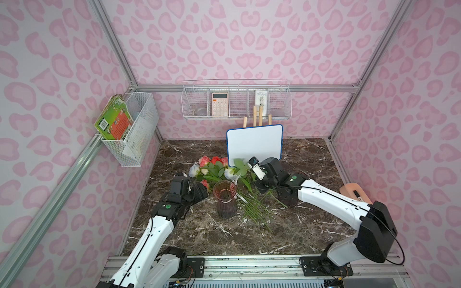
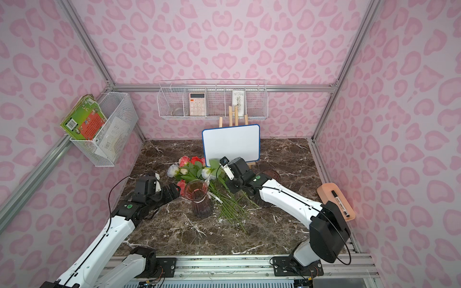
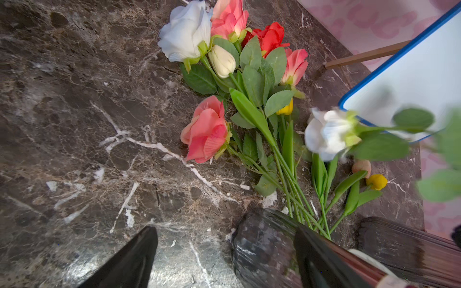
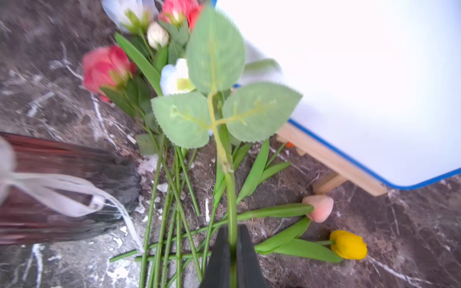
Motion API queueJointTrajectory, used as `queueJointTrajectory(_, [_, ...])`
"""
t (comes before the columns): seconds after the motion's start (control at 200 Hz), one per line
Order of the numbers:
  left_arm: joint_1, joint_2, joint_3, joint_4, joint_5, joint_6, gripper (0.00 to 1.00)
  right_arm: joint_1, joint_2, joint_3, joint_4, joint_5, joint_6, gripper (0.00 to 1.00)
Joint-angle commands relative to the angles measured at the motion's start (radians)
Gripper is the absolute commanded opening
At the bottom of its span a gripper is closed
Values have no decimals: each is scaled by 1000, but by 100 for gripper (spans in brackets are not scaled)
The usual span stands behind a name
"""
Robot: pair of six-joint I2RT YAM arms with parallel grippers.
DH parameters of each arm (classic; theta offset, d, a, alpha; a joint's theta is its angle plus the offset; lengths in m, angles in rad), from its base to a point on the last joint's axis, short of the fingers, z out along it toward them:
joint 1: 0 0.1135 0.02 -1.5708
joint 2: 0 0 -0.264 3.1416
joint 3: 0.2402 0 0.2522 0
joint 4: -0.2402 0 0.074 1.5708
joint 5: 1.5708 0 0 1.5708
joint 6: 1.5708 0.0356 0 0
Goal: Arrange the flowers in different vases according to their variety
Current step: Pick up the flower at the center of the board, then insert the flower into the vase.
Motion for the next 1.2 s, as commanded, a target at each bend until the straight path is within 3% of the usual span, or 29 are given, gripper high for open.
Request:
queueJointTrajectory(0.0, [2,-11,11,-26,-12,15,90,0,-76,-23,112,-64,-8,0])
queueJointTrajectory(0.145, [1,-16,12,-27,-11,12,91,-19,-118,-3,117,-134,8,0])
queueJointTrajectory(0.375, [2,-21,13,-25,9,10,91,-46,-211,15,177,-60,60,0])
queueJointTrajectory(0.57, [0,-49,13,-31,21,12,92,-183,-395,-42,327,-71,130,0])
queueJointTrajectory(0.755, [2,-65,3,-25,29,9,93,-337,-525,-191,571,-11,173,0])
queueJointTrajectory(0.95, [1,-67,-6,-18,39,6,93,-492,-531,-314,767,-140,255,0])
queueJointTrajectory(1.195, [2,-50,-11,-7,46,-5,94,-509,-509,-431,847,-218,264,0])
